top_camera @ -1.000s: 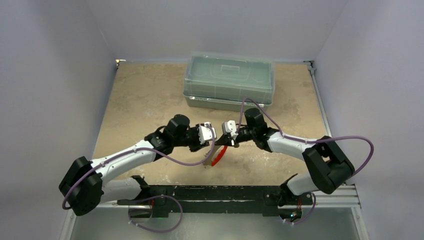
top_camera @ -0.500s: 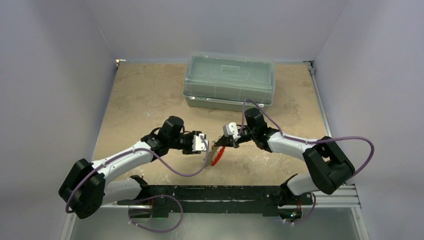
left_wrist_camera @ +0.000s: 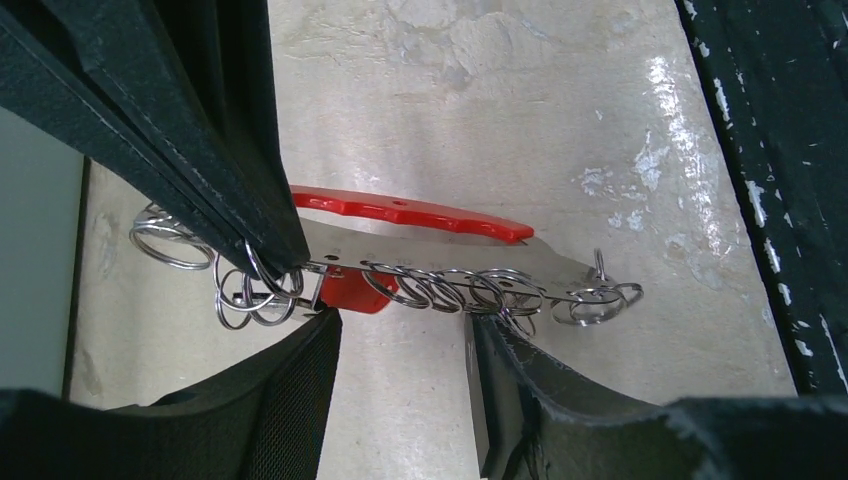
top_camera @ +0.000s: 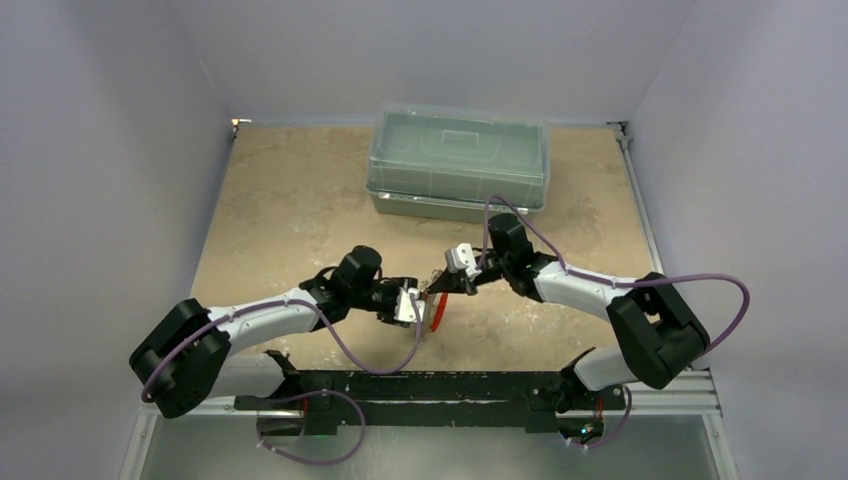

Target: Remove the keys from the keyring

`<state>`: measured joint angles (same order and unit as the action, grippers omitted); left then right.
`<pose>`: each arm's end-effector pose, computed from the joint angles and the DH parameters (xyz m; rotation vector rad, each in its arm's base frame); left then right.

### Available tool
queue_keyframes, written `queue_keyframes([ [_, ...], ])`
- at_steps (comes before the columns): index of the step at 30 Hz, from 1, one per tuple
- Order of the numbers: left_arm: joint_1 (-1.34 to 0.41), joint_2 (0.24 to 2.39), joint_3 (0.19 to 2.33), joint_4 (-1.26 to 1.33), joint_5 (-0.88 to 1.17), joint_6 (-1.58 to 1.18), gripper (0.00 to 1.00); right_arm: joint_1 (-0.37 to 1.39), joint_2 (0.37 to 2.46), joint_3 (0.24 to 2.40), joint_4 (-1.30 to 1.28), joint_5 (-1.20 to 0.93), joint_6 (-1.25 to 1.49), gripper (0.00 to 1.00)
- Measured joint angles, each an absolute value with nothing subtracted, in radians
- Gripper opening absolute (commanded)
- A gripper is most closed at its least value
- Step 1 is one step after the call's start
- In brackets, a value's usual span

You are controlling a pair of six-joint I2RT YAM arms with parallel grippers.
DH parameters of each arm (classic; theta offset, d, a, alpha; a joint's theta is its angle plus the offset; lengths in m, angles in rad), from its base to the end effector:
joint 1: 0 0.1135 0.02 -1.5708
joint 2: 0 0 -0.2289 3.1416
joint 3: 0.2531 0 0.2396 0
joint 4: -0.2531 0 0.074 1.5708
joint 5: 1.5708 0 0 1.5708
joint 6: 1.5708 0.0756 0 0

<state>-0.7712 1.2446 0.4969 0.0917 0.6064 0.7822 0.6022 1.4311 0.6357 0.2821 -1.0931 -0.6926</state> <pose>0.1603 -0.2159 0.1336 1.7378 1.2974 -0.6647 0.1994 0.2185 0.1631 -1.6165 1.0635 1.0599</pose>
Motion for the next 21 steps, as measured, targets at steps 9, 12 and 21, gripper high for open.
queue_keyframes([
  [9,-0.786,1.271,0.491,0.150,0.594,0.778,0.45,0.609,1.431,0.640,0.216,-1.118,-0.733,0.00],
  [12,-0.786,1.271,0.490,0.162,0.587,0.778,0.44,0.616,1.431,0.642,0.178,-1.121,-0.762,0.00],
  [21,-0.791,1.272,0.480,0.178,0.590,0.784,0.34,0.623,1.431,0.673,0.097,-1.126,-0.827,0.00],
])
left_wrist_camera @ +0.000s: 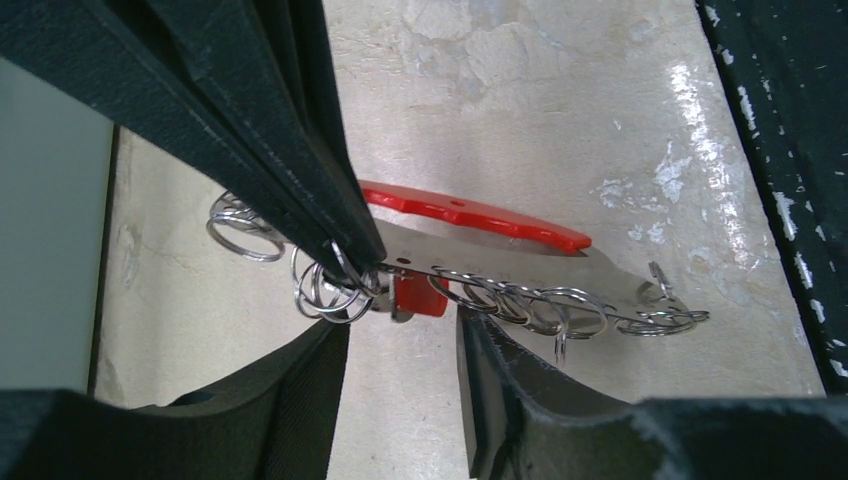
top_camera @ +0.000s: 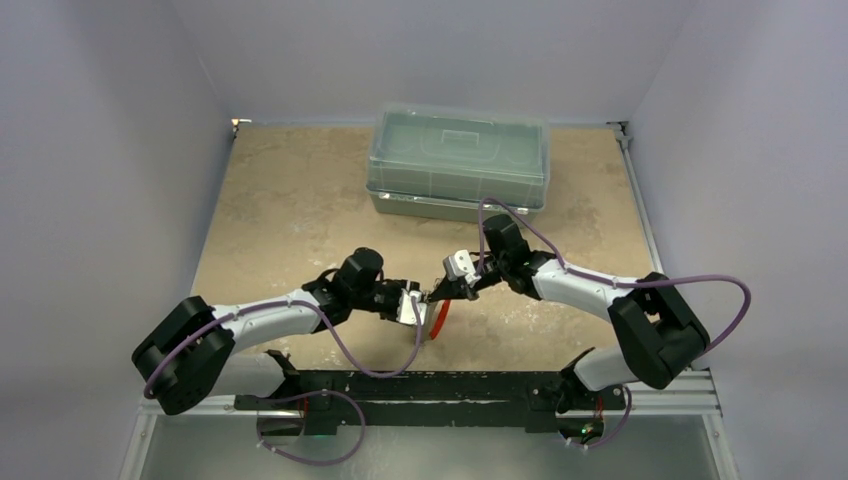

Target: Remove the keys from the keyring

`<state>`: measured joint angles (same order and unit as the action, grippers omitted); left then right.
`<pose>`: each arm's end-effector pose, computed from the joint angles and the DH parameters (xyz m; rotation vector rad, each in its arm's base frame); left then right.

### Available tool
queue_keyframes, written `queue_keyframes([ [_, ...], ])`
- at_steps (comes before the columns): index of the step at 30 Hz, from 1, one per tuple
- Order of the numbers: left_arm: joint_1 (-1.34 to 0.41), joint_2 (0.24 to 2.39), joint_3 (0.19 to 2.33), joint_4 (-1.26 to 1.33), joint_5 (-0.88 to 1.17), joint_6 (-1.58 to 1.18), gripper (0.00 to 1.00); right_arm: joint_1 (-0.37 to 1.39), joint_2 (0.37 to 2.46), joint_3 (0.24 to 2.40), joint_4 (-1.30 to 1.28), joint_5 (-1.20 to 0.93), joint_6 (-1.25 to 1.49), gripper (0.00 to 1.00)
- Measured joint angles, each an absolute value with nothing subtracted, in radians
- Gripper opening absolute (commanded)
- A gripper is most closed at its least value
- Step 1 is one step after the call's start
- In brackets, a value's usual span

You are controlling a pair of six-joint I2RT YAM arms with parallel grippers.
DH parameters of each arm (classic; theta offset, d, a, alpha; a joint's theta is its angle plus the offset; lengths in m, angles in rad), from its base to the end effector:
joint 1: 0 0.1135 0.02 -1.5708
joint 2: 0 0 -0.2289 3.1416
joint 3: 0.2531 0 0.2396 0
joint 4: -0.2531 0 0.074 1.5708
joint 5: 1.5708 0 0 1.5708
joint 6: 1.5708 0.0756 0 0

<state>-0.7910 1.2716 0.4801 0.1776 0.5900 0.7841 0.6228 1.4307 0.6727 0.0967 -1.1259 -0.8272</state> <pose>0.1600 -0.2216 0.1306 1.7298 1.2531 -0.6449 0.1891 0.2198 0.1588 -1.7038 1.0365 1.1013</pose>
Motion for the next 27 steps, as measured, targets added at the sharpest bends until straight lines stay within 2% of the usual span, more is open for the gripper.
queue_keyframes([
  [4,-0.800,1.272,0.480,0.177,0.599,0.787,0.29,0.623,1.431,0.673,0.088,-1.126,-0.832,0.00],
  [18,-0.809,1.303,0.467,0.243,0.590,0.753,0.30,0.629,1.431,0.690,0.042,-1.126,-0.859,0.00],
  [23,-0.818,1.312,0.462,0.253,0.580,0.741,0.20,0.636,1.431,0.690,0.036,-1.126,-0.867,0.00],
  [27,-0.820,1.312,0.462,0.262,0.562,0.725,0.05,0.636,1.431,0.690,0.036,-1.126,-0.870,0.00],
])
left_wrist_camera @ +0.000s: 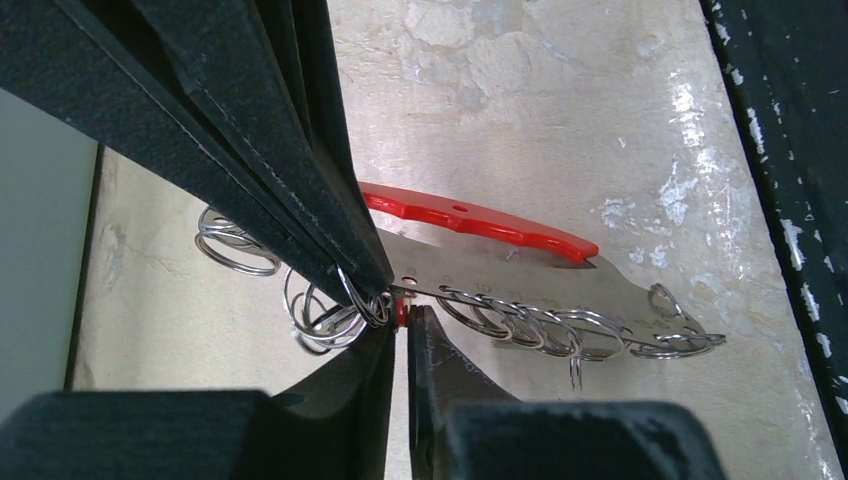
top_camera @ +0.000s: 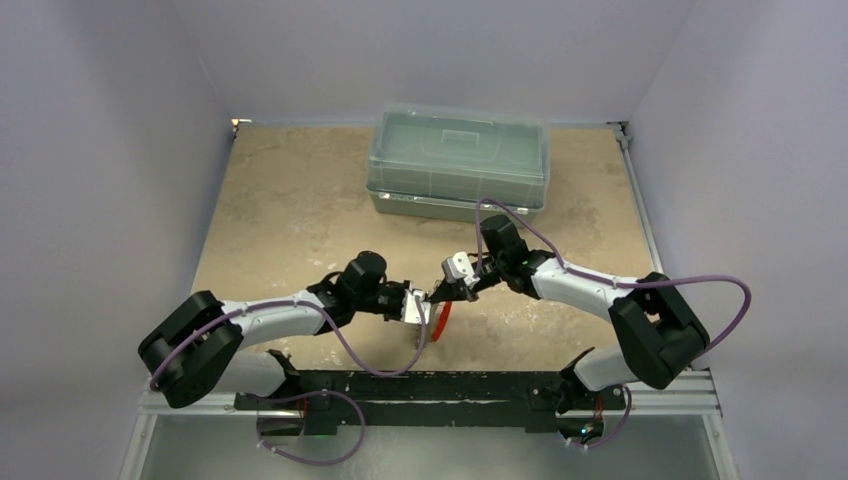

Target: Remove the keys from the keyring

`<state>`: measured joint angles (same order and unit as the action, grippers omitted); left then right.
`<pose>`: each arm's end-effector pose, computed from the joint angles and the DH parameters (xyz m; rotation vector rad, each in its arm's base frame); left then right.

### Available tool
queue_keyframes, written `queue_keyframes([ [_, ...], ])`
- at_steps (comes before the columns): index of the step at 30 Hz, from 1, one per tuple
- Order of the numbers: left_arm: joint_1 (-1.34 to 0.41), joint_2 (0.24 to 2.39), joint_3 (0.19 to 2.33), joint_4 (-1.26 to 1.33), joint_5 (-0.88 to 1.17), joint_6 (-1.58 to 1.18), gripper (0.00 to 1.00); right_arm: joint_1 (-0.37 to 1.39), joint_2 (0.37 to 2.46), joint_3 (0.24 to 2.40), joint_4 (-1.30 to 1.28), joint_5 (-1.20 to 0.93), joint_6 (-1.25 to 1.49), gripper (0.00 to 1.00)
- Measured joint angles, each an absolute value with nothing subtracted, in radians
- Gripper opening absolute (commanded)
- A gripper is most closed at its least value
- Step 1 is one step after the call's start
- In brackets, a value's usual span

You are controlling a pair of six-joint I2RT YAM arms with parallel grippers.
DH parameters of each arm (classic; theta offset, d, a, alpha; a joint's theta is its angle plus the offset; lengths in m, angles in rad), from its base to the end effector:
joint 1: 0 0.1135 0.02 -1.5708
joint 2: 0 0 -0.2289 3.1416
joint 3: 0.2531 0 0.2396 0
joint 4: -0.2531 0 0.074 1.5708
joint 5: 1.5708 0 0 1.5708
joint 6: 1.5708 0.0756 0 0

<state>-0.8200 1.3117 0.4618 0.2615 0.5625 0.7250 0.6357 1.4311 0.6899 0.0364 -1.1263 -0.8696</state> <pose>0.1576 -0.2281 0.1235 1.7006 1.2793 -0.6603 0.1855 0.2217 0.1588 -1.7337 1.0256 1.1082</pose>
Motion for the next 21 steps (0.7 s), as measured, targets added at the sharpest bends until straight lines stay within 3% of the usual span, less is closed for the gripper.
queue_keyframes([
  [2,-0.822,1.311,0.463,0.257,0.548,0.716,0.00,0.636,1.431,0.690,0.038,-1.126,-0.869,0.00],
  [21,-0.821,1.132,0.442,0.137,0.463,0.702,0.00,0.606,1.431,0.661,0.130,-1.124,-0.779,0.00],
])
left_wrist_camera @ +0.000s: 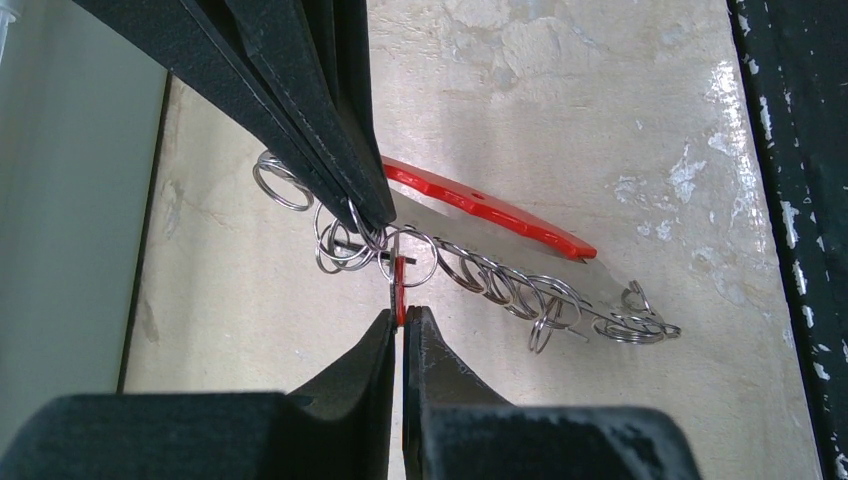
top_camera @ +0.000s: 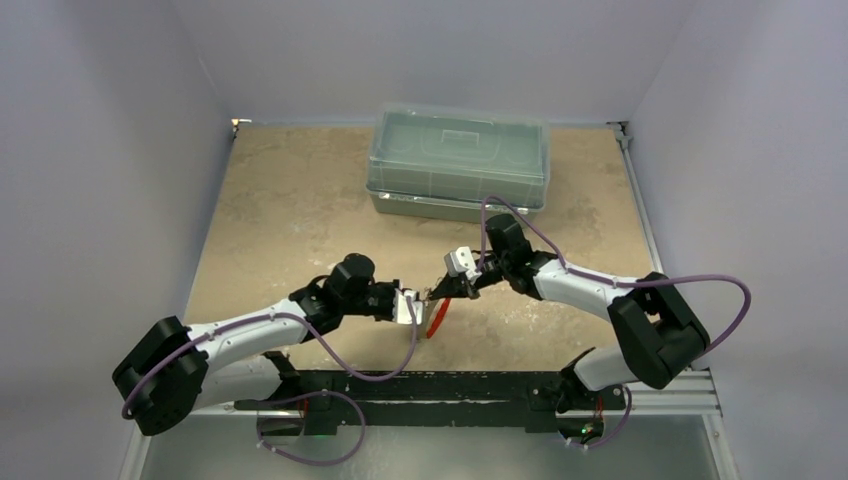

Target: Remove the keys from the keyring

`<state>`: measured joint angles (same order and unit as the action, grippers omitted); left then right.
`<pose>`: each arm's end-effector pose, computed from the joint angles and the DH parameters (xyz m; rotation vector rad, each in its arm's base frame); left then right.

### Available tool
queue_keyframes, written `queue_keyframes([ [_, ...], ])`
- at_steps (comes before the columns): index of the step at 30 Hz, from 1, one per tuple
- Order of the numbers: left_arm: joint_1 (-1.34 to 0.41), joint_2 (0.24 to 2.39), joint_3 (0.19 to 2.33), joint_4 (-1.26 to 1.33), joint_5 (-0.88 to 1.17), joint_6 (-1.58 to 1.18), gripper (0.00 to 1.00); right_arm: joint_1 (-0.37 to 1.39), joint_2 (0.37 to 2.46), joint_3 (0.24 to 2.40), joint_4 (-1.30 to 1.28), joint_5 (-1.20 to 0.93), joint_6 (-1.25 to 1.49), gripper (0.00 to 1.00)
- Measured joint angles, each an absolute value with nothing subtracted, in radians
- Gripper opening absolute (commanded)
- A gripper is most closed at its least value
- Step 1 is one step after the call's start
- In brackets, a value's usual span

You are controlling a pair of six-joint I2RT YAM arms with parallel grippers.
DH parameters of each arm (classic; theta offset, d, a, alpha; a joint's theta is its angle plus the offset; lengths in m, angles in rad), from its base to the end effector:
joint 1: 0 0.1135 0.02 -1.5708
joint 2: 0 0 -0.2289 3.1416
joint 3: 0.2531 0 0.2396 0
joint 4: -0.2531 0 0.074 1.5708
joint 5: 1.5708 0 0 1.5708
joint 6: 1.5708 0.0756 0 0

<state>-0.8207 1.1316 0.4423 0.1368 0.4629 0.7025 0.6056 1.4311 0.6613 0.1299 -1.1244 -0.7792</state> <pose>0.1528 -0.2135 0.1451 1.6415 1.3230 -0.5607 0.1930 0.2166 0.1581 -1.6717 1.0761 1.1071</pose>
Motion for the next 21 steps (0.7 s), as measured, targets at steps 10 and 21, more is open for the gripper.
queue_keyframes([
  [10,-0.821,1.125,0.426,0.138,0.464,0.751,0.00,0.599,1.431,0.652,0.152,-1.119,-0.744,0.00],
  [21,-0.823,1.205,0.427,0.209,0.491,0.753,0.00,0.599,1.431,0.685,0.044,-1.121,-0.810,0.00],
])
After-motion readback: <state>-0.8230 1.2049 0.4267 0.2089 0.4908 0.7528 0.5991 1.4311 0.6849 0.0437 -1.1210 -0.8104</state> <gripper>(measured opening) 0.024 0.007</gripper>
